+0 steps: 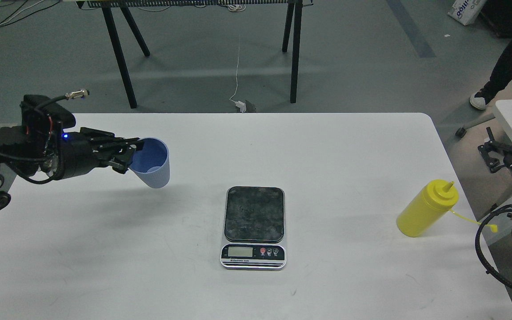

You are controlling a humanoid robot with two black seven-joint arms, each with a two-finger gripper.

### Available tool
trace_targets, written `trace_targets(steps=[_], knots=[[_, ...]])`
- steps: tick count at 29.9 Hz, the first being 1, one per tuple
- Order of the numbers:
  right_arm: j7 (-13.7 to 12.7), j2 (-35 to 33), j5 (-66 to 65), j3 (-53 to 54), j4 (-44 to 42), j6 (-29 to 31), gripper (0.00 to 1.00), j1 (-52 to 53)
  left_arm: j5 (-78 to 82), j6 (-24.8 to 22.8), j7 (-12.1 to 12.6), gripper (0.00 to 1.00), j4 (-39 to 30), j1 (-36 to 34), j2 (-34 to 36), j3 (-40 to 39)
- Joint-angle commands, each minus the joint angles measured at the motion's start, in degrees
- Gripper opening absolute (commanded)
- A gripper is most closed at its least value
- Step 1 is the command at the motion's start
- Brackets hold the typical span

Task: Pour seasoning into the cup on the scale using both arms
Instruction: 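Lift the blue cup and lower it onto the scale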

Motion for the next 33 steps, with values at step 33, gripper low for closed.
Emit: trace_targets(steps=[33], knots=[[0.17, -1.74, 0.00, 0.57, 0.10, 0.00, 0.99, -1.20, 3.87, -7.57, 11.26, 0.04, 3.34, -3.74, -26.44, 7.35]])
